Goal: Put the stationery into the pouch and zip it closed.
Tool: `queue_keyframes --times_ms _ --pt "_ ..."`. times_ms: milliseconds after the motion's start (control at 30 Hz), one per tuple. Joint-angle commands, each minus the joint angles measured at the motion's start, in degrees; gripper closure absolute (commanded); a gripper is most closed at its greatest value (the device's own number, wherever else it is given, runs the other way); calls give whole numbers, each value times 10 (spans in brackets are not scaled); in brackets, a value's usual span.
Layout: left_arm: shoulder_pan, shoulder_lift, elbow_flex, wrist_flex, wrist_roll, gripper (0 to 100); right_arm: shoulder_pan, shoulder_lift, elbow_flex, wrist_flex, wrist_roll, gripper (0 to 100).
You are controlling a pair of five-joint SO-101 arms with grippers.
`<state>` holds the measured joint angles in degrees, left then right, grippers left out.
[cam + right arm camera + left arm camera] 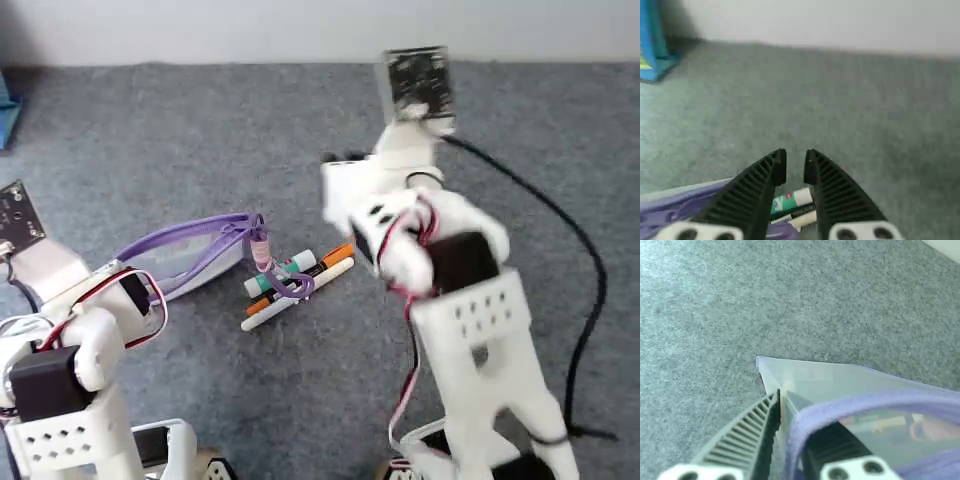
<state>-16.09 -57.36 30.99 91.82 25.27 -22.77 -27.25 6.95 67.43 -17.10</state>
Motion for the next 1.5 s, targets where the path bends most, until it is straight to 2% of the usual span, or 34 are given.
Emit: queue_keyframes --times_ms 0,167,467,767,1100,1467 --pt "0 18 2 -12 7 988 20 63 -7 88 -83 904" --pt "0 18 3 -12 7 988 17 178 -8 122 -146 868" --pt "-2 18 3 -12 7 988 -14 348 -84 104 -150 861" --pt "-2 18 4 -12 7 988 -11 514 -221 109 -199 861" --pt "-2 18 4 -12 7 988 22 634 -327 109 -197 861" --pt "-2 18 5 -20 7 988 35 696 -338 104 -180 870"
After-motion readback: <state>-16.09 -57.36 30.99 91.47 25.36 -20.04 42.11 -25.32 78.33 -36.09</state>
